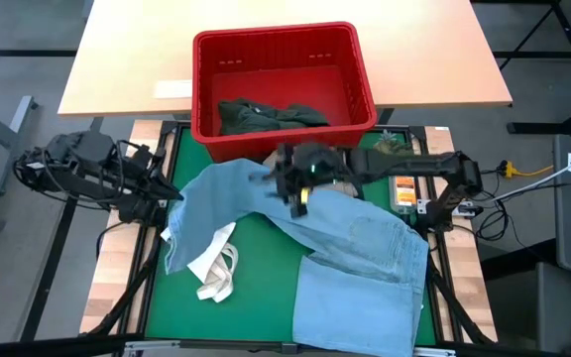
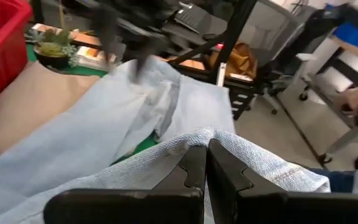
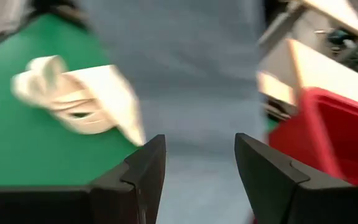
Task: Fold laundry
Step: Fold the blue pants
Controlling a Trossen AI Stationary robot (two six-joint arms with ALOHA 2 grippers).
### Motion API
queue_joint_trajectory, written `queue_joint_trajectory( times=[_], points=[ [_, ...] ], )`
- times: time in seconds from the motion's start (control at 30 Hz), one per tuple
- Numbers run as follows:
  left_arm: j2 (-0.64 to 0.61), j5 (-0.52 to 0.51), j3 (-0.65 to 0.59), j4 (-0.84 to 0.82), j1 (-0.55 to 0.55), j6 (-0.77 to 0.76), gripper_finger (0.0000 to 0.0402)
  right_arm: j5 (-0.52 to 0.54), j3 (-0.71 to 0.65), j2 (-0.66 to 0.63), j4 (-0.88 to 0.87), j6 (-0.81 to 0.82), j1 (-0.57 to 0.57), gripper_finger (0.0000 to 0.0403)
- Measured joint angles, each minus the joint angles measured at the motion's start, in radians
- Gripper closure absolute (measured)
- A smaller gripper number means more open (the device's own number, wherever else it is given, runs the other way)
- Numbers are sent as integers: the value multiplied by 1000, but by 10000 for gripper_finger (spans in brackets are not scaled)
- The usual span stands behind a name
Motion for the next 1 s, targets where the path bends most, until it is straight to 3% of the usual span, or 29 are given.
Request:
queue_joint_trajectory(
  times=[0.17, 0.4, 0.7, 1.0],
  points=[
    [34, -21, 0, 5, 1, 3, 401, 104, 0, 18, -58, 33, 133, 210],
    [45, -21, 0, 6, 1, 2, 401, 371, -5, 104, -63, 130, 272, 210],
    [42, -21, 0, 40, 1, 2, 401, 532, -8, 252, -90, 357, 334, 210],
    [42, -21, 0, 39, 1, 2, 401, 558, -8, 317, -227, 536, 330, 210]
  ],
)
